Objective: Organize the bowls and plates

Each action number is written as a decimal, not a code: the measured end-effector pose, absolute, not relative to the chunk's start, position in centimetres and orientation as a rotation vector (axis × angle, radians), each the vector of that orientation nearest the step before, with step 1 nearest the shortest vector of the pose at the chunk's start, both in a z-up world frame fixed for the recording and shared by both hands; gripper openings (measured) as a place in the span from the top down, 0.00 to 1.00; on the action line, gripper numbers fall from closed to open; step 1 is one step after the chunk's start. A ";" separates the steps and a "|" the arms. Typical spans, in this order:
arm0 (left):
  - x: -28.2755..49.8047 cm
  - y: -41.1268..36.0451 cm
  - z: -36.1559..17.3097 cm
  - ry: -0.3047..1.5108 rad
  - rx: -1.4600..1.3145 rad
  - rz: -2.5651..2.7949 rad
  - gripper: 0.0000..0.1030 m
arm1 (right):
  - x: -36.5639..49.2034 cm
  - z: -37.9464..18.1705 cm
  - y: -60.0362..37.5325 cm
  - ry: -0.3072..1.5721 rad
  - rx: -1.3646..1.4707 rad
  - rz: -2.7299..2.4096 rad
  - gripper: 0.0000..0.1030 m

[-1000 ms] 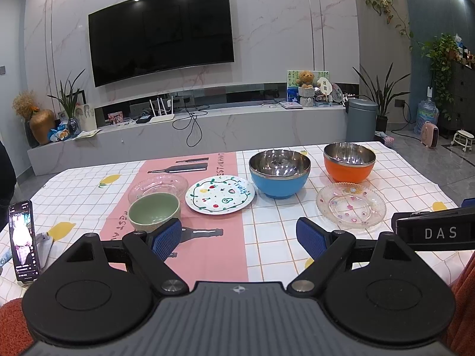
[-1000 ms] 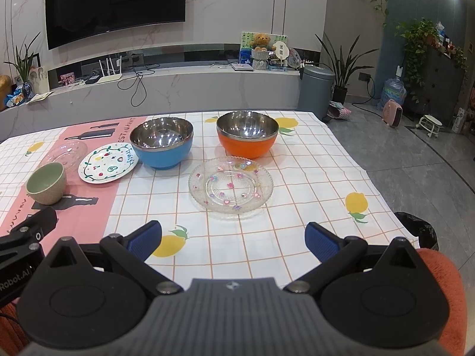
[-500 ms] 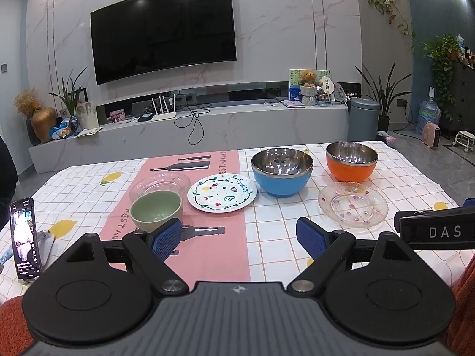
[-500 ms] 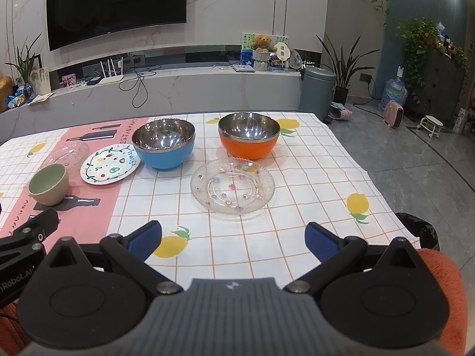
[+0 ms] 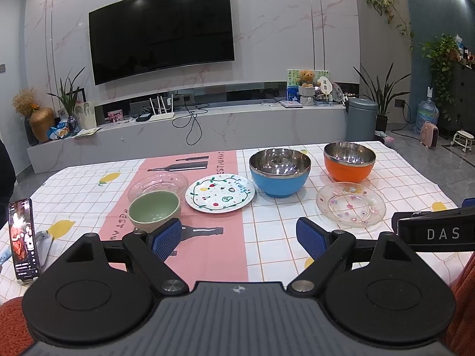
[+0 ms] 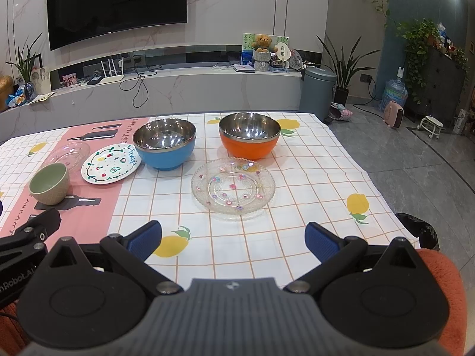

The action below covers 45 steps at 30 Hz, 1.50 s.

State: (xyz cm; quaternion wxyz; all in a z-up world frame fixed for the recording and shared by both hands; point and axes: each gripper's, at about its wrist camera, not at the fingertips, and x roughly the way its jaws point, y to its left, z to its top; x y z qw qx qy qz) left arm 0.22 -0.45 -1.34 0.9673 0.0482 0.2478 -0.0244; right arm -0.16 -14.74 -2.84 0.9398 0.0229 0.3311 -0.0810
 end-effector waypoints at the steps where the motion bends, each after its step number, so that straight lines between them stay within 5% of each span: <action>1: 0.2 -0.5 -1.3 0.502 0.095 -0.051 0.01 | -0.2 -2.8 -14.7 0.676 0.047 -0.165 0.02; 23: 6.8 -3.6 3.0 0.441 0.124 -0.272 0.03 | 3.2 0.5 -18.8 0.376 -0.025 -0.025 0.03; 33: 12.9 -5.3 0.7 0.537 0.049 -0.303 0.07 | 10.6 -1.6 -23.1 0.462 0.045 -0.142 0.03; 38: 15.3 -5.6 -1.6 0.614 -0.057 -0.339 0.18 | 12.9 -4.7 -25.2 0.587 0.143 -0.169 0.23; 43: 17.2 -6.2 -3.8 0.679 -0.065 -0.397 0.31 | 14.4 -7.4 -26.1 0.678 0.201 -0.212 0.24; 45: 17.6 -6.4 -4.7 0.707 -0.062 -0.393 0.36 | 15.2 -8.5 -26.5 0.725 0.221 -0.230 0.34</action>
